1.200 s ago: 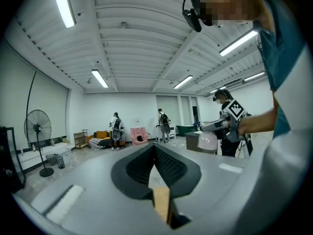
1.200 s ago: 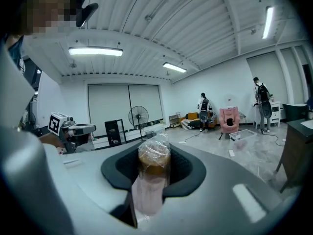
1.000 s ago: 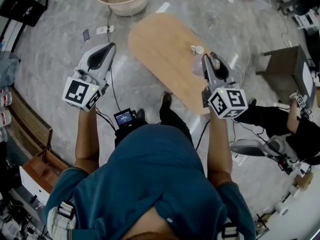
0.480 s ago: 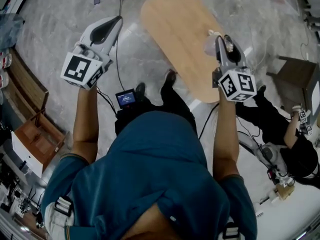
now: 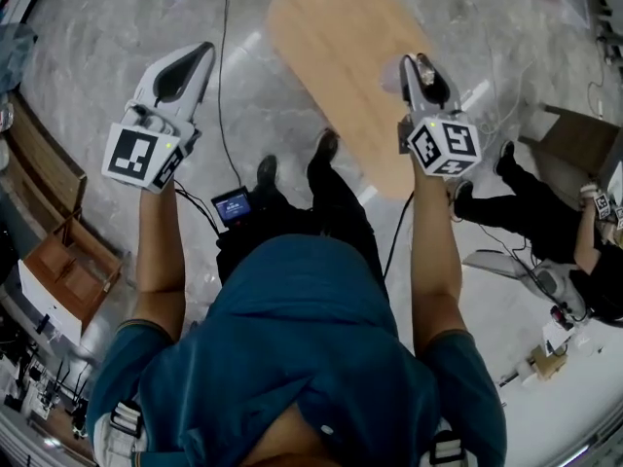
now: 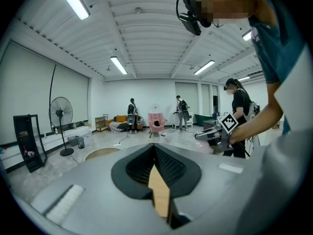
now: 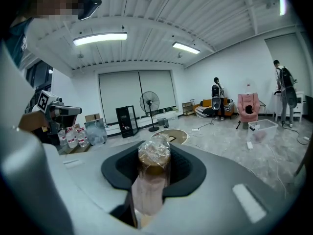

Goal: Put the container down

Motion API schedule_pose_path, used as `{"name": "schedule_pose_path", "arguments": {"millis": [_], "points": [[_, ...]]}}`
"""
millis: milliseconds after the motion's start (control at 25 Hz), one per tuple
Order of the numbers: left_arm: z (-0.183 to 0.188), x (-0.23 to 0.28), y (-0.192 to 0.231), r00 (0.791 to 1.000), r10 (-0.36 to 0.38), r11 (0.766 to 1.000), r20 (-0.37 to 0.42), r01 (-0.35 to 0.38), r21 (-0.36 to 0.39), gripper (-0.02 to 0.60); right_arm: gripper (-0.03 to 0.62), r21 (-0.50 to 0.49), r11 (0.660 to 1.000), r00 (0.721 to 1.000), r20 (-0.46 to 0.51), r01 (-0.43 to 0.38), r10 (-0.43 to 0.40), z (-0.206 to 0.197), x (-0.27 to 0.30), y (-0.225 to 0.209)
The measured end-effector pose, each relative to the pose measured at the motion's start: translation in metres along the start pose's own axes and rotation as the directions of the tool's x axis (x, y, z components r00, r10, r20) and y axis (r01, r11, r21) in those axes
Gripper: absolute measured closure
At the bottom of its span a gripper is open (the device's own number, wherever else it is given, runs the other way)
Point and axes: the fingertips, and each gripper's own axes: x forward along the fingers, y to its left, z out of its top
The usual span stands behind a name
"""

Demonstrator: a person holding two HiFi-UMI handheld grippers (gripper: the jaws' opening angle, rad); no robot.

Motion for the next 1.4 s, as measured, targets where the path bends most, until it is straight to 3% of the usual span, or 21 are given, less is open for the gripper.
{"name": "schedule_pose_path", "arguments": {"millis": [440,1400], "points": [[-0.045,0.012,-0.004,0.997,0.011,1.000,-0.070,-0.013,-0.017,0.586,0.476,0.024,1.000,1.000,-0.012,0.020,-0.020,-0.059,0.042,-0.041],[-0.139,0.032,-0.019,0.974,0.030,0.996,-0.223,-0.048,-0.077,0.586,0.476,0.102,0.990,0.985,-0.149,0.101,-0.086,-0.240,0.135,-0.108]]}}
